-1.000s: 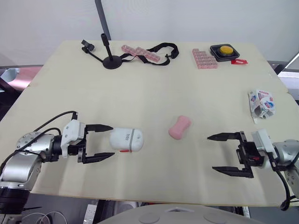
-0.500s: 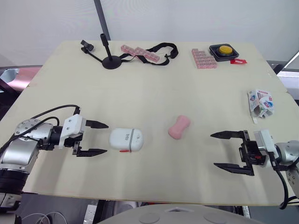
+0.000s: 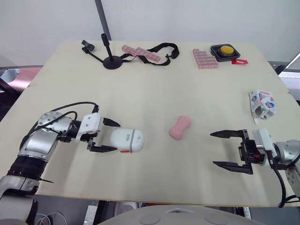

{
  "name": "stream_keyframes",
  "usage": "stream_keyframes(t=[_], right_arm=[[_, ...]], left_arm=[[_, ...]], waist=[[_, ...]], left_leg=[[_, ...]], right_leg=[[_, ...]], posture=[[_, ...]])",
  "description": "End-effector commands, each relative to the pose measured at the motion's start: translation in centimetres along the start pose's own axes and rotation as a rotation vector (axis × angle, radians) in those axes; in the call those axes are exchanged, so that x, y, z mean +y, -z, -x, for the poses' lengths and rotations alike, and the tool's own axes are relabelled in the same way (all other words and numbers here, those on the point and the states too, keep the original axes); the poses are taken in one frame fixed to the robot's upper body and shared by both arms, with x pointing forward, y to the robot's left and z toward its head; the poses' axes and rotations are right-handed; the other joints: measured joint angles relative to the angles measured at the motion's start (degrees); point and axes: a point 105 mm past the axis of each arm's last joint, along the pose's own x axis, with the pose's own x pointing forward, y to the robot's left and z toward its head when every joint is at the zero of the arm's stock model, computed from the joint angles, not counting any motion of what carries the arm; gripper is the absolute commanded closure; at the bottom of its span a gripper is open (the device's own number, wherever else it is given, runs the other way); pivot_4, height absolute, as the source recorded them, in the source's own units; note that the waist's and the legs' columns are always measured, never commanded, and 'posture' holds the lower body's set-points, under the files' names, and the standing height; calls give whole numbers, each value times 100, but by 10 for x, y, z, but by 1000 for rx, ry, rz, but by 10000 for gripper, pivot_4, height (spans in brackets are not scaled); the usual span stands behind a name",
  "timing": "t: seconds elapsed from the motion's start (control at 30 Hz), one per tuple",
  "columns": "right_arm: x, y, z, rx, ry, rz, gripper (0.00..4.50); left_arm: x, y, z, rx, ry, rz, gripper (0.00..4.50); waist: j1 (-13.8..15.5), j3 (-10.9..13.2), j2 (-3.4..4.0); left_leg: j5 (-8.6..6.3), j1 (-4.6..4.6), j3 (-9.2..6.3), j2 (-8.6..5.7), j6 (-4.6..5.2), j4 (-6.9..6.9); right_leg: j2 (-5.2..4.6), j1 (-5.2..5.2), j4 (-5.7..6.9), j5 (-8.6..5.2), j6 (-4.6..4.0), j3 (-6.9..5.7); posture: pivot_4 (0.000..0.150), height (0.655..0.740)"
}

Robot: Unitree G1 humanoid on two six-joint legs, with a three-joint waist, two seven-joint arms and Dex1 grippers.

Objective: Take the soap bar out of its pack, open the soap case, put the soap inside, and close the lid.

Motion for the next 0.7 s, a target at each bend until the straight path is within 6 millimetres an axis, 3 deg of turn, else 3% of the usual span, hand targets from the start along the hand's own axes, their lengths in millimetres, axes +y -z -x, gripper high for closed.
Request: stream_keyframes(t=[0.03, 0.7], right_arm=[[-1, -6, 2, -4, 9, 23, 325], [2, -3, 2, 5, 10, 4, 325]], left_arm=[[2, -3, -4, -1, 16, -44, 0], [0, -2, -10, -25, 30, -69, 0]], waist=[[2, 0, 0], [0, 0, 0]], left_leg=[[0, 0, 0, 0, 0, 0], [0, -1, 0, 0, 0, 2]], right_leg=[[0, 0, 0, 0, 0, 0], [0, 0, 1, 0, 0, 0]], posture=[[1500, 7400], [1500, 7400]])
